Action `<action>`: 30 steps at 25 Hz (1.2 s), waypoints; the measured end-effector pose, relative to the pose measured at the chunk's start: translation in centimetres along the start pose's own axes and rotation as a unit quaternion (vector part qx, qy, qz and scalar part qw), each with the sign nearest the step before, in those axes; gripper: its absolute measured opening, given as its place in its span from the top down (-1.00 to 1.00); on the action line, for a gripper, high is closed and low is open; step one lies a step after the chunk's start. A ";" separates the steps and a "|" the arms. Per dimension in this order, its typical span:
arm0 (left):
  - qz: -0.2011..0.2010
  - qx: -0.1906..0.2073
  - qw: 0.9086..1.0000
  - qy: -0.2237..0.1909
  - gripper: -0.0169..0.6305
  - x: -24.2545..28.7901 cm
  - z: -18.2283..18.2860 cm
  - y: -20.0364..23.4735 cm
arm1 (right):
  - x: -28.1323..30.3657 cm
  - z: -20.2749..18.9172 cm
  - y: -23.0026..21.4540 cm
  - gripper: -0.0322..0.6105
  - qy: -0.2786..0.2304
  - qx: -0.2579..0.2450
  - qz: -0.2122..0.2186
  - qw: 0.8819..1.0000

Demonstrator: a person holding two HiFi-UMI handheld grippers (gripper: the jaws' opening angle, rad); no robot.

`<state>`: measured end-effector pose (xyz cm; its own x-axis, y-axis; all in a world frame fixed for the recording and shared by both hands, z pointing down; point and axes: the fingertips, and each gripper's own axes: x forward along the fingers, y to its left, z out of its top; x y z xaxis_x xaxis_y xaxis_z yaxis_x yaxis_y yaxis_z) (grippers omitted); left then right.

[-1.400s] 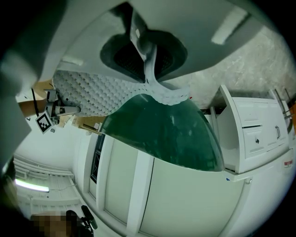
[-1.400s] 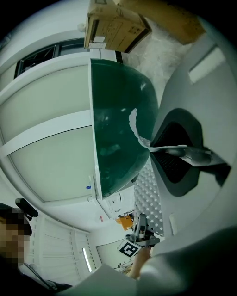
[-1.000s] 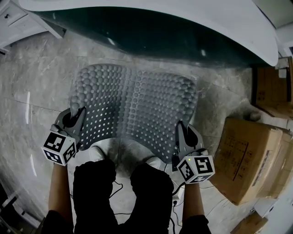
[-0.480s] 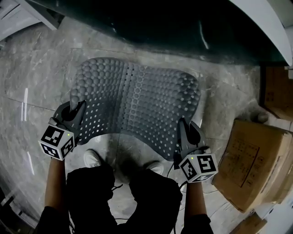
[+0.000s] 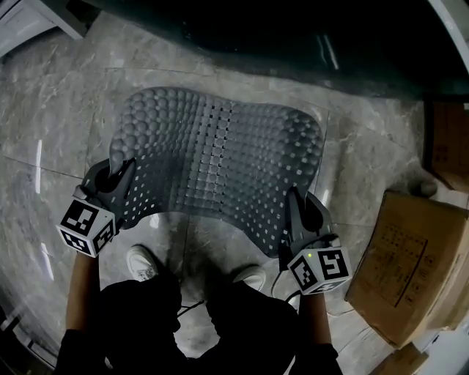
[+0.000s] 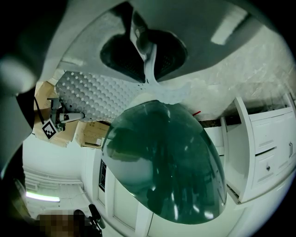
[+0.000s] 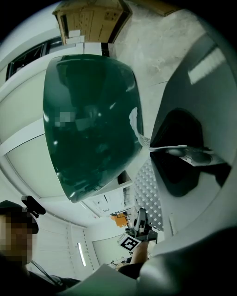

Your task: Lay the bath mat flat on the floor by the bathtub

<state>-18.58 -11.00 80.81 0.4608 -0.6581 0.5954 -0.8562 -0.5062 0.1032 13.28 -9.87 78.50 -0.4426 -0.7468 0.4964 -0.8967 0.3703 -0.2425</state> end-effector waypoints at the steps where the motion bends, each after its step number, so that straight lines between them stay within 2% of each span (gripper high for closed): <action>1: 0.001 0.002 1.000 -0.001 0.88 0.1 -0.2 0.1 | 0.0 -0.2 -0.1 0.74 -0.001 -0.001 -0.001 1.000; 15: 0.021 0.015 1.000 -0.004 0.88 1.5 -3.7 2.8 | 1.0 -4.1 -3.2 0.74 -0.007 -0.010 -0.023 1.000; 21: 0.032 0.021 0.999 0.011 0.88 2.2 -5.6 4.5 | 1.4 -5.6 -4.9 0.74 -0.007 -0.009 -0.039 0.999; 30: 0.041 0.005 0.999 0.031 0.88 3.5 -8.7 7.6 | 2.2 -7.6 -7.4 0.74 0.007 -0.023 -0.060 0.998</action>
<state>-25.52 -12.30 90.59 0.3737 -0.6625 0.6491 -0.8881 -0.4575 0.0444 19.01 -10.05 87.72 -0.3324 -0.7797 0.5306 -0.9418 0.3040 -0.1433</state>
